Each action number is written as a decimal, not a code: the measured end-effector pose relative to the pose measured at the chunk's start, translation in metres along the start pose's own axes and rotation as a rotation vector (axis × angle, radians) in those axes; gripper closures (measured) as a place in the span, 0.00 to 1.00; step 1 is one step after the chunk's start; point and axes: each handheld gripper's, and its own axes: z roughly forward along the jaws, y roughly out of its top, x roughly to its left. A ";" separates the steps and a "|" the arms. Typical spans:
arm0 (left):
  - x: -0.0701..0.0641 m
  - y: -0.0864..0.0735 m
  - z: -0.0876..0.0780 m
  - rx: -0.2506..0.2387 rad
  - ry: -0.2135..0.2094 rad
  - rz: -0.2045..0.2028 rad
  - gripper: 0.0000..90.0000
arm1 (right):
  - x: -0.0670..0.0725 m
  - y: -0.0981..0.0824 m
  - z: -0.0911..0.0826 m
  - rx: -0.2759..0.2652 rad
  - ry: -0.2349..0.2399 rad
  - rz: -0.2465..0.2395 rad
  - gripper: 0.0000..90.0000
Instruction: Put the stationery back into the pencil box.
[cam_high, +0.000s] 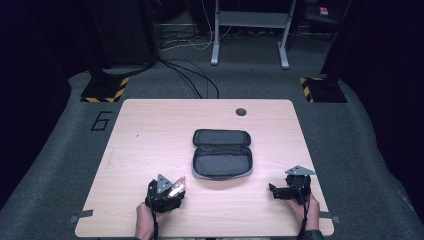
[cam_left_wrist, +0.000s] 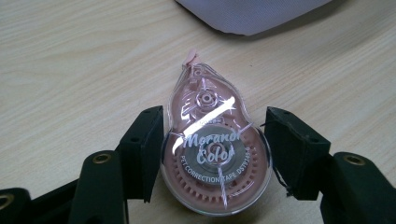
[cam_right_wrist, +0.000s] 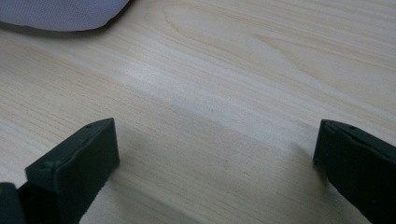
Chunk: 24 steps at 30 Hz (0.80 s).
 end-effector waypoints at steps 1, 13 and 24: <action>0.001 0.000 -0.001 -0.005 0.003 -0.001 0.44 | 0.000 0.000 0.000 -0.001 0.000 0.002 0.00; 0.001 0.018 -0.018 -0.039 -0.018 0.025 0.44 | 0.001 0.000 0.000 -0.003 0.004 0.011 0.00; -0.005 0.041 -0.023 -0.054 -0.036 0.084 0.44 | 0.000 0.000 0.000 -0.005 0.004 0.008 0.00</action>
